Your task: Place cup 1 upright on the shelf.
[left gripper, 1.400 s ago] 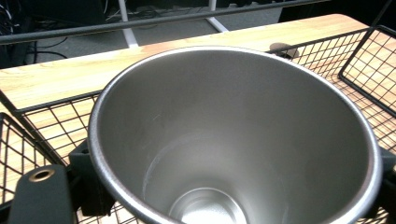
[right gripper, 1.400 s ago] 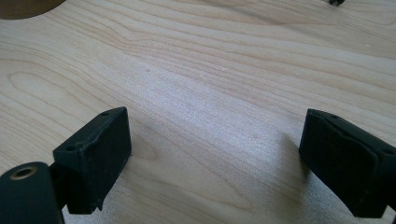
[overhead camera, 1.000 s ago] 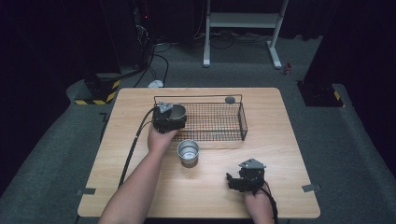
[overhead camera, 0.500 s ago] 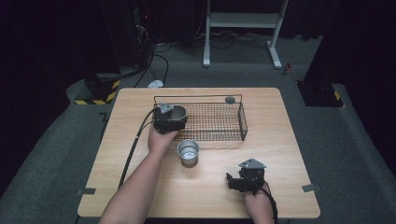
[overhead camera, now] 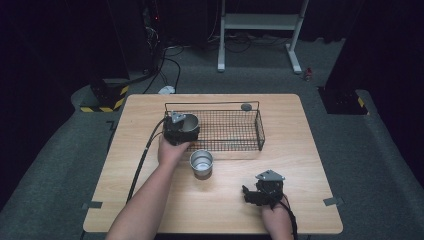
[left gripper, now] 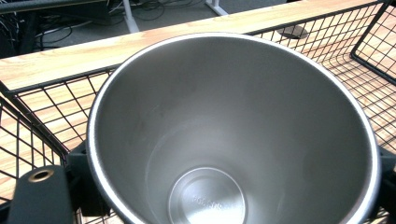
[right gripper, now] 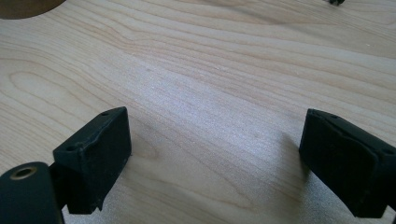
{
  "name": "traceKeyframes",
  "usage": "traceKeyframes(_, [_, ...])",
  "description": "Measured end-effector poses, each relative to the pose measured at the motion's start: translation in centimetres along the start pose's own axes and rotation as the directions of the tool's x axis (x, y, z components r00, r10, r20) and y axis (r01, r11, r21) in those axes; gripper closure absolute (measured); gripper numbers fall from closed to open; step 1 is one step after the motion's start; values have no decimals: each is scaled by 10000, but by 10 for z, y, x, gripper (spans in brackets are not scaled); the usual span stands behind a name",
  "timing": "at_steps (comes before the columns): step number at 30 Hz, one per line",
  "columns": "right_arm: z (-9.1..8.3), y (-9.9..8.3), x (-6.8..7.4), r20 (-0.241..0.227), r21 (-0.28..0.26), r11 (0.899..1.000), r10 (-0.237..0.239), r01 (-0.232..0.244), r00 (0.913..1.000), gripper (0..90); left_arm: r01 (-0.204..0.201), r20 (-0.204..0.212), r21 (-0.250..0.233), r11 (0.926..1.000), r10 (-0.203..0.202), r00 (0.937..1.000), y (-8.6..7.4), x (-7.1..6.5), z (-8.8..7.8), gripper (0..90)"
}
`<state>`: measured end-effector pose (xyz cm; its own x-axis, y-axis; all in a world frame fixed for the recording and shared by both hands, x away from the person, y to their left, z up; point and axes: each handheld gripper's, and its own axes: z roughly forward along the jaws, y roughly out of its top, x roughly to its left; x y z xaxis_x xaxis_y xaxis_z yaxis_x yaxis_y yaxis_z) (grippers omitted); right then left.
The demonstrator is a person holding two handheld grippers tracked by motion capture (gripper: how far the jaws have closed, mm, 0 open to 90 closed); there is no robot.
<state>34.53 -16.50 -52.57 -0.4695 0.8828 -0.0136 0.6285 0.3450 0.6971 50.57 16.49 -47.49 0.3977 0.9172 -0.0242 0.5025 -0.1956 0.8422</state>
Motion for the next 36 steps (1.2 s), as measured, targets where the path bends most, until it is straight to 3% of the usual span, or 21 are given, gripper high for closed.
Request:
traceKeyframes(5, [0,0,0,-3,0,10000,-1,1,10000,91,94,41,79,9999,-94,9999,1,0,0,131])
traceKeyframes(7, [0,0,0,-2,1,10000,-1,1,10000,91,-38,-40,126,9999,39,10000,1,-1,0,122])
traceKeyframes(9, [0,0,0,-1,0,10000,0,0,10000,91,-176,-269,155,9997,180,9995,3,-2,0,73])
traceKeyframes(14, [0,0,0,-1,-1,10000,-2,2,10000,91,-111,-279,217,9997,117,9995,6,-1,-2,3])
traceKeyframes(36, [0,0,0,-1,0,10000,1,-1,10000,91,116,-276,-141,9998,-120,9995,16,-2,-15,0])
